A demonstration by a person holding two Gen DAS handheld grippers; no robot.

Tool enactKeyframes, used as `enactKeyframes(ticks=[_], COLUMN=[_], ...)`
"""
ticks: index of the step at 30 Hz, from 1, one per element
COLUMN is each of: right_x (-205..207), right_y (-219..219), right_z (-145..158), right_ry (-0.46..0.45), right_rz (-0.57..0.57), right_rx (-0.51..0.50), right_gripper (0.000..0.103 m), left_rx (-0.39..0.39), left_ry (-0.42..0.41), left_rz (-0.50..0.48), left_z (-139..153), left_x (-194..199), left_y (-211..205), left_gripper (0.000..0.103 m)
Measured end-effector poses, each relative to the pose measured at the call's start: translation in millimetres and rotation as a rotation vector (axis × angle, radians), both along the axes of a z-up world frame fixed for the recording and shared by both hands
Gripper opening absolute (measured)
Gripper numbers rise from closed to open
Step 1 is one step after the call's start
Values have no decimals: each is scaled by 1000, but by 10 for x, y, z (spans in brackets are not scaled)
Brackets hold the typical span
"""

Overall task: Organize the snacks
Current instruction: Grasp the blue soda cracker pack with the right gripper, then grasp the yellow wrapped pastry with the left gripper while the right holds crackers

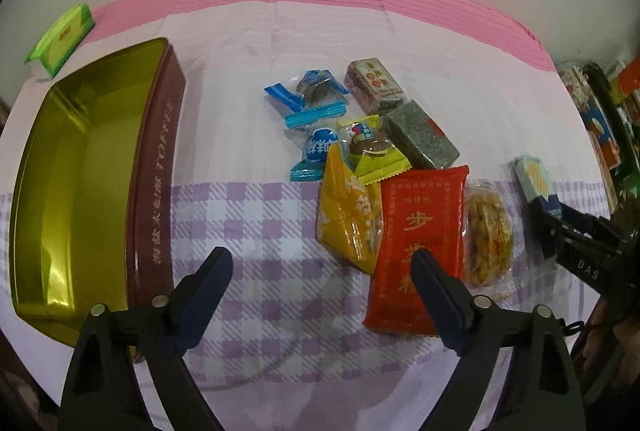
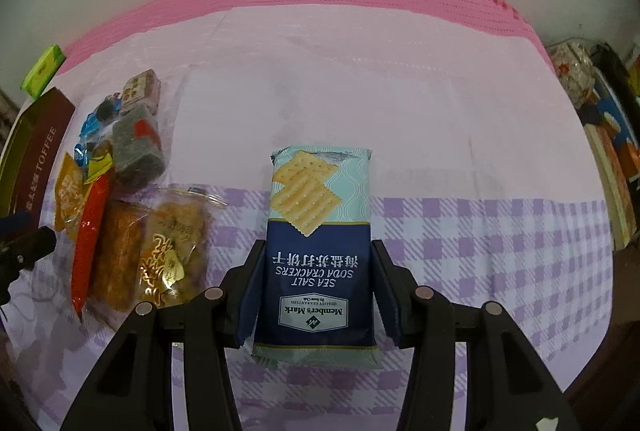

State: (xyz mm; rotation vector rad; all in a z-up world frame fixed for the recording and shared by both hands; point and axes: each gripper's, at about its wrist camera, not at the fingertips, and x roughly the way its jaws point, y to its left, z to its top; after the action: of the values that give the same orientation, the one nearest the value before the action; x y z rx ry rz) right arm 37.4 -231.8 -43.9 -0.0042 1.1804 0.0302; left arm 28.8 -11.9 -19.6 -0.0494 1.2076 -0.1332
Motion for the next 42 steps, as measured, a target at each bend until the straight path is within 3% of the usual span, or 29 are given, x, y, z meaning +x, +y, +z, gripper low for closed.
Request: enactKeyframes(ticks=[17,22,27,42], right_x=[32,43,33,48], right_y=[42,41,50,50], right_z=[-103,-110,-109,-112], right_ry=[25,24,22,23], right_rz=[11,10,9,5], right_rx=[-9,-5,-7,-12], right_gripper=[48,50,51,53], left_rx=[-12,-21,-27,-27], left_ry=[38,57,69,43], left_rz=[-29,-28,-37,-35], left_z=[-167,-228,-273,-165], left_x=[368,430,426,238], left_y=[-83,-76,-68,107], left_gripper=[69,59,41,38])
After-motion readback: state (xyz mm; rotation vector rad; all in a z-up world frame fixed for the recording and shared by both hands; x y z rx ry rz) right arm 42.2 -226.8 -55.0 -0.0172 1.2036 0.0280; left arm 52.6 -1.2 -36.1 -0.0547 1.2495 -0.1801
